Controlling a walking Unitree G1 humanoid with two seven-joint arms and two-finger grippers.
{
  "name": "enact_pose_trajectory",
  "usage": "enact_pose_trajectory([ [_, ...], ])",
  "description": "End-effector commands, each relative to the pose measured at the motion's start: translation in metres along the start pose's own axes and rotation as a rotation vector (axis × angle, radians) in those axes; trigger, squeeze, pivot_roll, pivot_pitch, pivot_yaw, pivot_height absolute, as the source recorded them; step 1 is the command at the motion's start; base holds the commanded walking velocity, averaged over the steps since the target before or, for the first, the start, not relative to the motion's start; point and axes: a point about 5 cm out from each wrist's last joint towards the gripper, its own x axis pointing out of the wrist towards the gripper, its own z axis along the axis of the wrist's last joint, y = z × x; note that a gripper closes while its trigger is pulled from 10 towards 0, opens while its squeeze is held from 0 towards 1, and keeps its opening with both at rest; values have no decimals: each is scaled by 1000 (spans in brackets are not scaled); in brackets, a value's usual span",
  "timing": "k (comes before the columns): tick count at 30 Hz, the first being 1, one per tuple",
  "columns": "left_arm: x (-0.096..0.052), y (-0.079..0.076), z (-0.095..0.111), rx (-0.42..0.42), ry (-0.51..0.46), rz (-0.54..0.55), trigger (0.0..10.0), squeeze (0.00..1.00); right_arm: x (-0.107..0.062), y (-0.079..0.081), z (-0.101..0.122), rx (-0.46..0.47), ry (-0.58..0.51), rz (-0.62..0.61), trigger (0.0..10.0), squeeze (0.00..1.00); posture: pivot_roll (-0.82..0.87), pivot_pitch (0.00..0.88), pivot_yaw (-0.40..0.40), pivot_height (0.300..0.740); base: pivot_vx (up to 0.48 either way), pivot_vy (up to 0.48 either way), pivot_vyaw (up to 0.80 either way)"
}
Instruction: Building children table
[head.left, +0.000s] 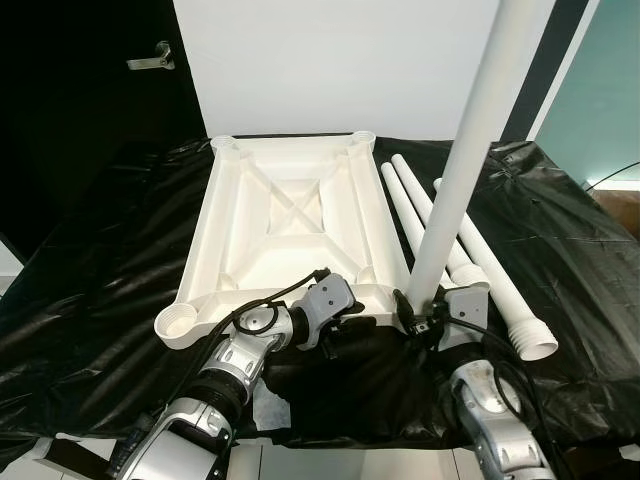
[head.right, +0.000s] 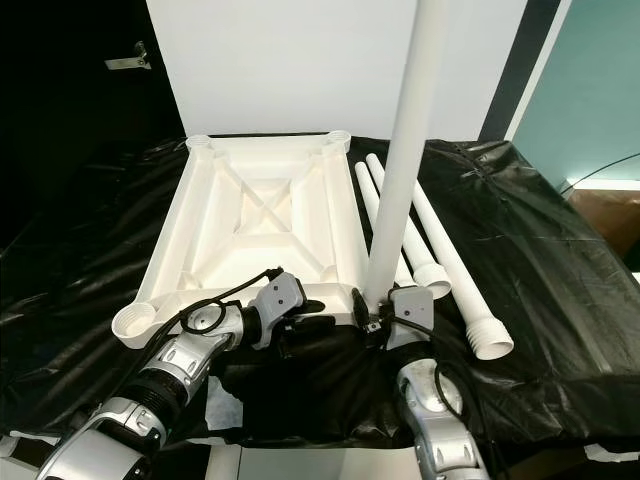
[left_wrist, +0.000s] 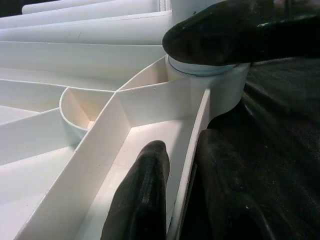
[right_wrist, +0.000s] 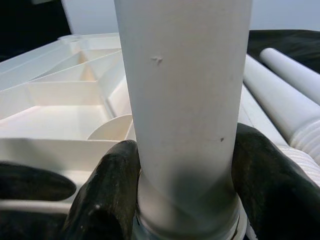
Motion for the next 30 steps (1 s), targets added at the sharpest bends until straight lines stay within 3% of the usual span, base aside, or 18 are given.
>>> enact_pose_trajectory([
  [1,5,-28,-33,-83,130,-135,10000,0,-2,-15,-18,-16,112,-95,0,0,-13,0,-4,740,0,0,0],
  [9,6,-30,-33,-86,126,-138,10000,0,1,-12,-16,-28,99,-102,0,0,-14,0,-8,740,0,0,0],
  [10,7,-30,-33,-88,125,-138,10000,0,3,-8,-12,-35,76,-46,10000,0,-19,0,-11,740,0,0,0],
  [11,7,-30,-33,-88,125,-138,10000,0,3,-8,-12,-35,76,-46,10000,0,-19,0,-11,740,0,0,0],
  [12,7,-31,-33,-90,124,-138,10000,0,4,-5,-9,-39,59,-6,10000,1000,-23,0,-11,740,0,0,0],
  [19,8,-31,-33,-90,124,-142,10000,0,14,-20,10,-27,22,164,10000,996,-29,0,-14,740,0,0,0],
  [20,8,-31,-33,-90,123,-143,10000,0,16,-23,12,-22,22,194,10000,0,-39,0,-16,740,0,0,0],
  [22,9,-32,-33,-89,123,-147,10000,0,17,-25,16,-35,25,259,10000,0,-43,0,-16,740,0,0,0],
  [25,9,-32,-33,-89,123,-147,10000,0,17,-25,16,-35,25,259,10000,0,-43,0,-16,740,0,0,0],
  [28,11,-33,-32,-84,123,-156,10000,0,15,-30,23,-94,81,521,10000,0,-50,0,-14,740,0,0,0],
  [30,10,-33,-32,-82,123,-156,10000,0,14,-31,24,-102,97,574,10000,0,-50,0,-16,740,0,0,0],
])
